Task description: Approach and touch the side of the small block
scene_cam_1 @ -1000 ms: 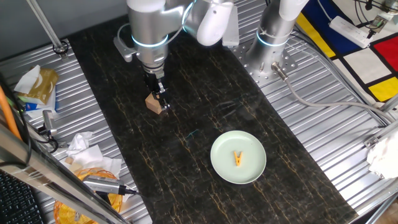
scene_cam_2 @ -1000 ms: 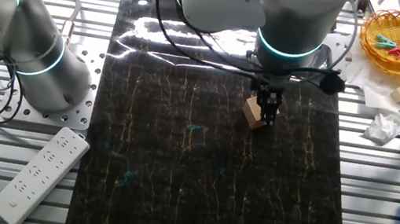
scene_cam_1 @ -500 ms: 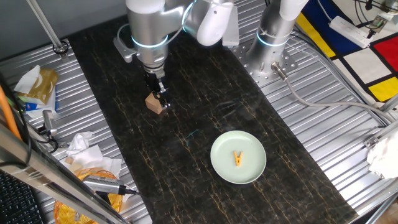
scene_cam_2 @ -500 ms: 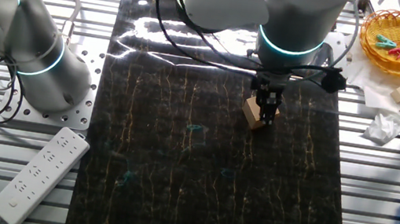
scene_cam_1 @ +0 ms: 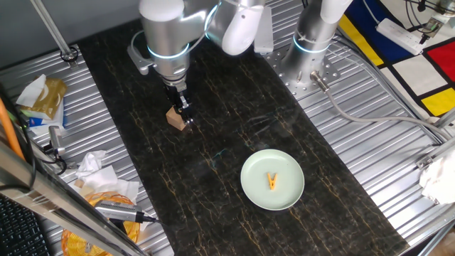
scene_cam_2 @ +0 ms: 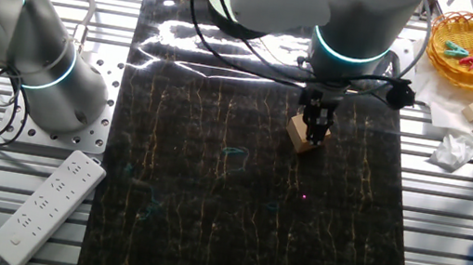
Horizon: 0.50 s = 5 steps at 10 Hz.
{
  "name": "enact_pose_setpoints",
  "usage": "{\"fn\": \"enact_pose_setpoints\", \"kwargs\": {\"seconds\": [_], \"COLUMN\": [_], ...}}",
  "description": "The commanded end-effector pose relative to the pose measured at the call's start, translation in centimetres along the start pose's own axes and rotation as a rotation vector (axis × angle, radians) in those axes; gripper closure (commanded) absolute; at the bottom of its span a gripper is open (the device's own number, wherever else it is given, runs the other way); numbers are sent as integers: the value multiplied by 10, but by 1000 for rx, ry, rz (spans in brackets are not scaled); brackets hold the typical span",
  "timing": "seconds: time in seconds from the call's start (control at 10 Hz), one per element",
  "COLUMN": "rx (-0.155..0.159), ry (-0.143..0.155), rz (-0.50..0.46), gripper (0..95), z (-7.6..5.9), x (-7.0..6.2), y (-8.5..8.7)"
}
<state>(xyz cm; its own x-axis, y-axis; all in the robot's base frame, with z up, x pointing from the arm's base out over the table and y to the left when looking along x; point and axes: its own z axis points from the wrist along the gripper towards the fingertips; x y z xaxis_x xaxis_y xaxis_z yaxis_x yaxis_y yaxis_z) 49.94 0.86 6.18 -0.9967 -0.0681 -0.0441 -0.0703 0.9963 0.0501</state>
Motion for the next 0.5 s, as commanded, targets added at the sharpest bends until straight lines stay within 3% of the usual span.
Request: {"fn": "enact_pose_setpoints", "kwargs": {"seconds": [0.1,0.2,0.5], "rx": [0,-1,1], "ry": [12,13,30], "rz": [-3,-1,-5], "gripper": [190,0,0], "z": [-2,-3,-8], "x": [0,0,-3], "y": [0,0,0]}}
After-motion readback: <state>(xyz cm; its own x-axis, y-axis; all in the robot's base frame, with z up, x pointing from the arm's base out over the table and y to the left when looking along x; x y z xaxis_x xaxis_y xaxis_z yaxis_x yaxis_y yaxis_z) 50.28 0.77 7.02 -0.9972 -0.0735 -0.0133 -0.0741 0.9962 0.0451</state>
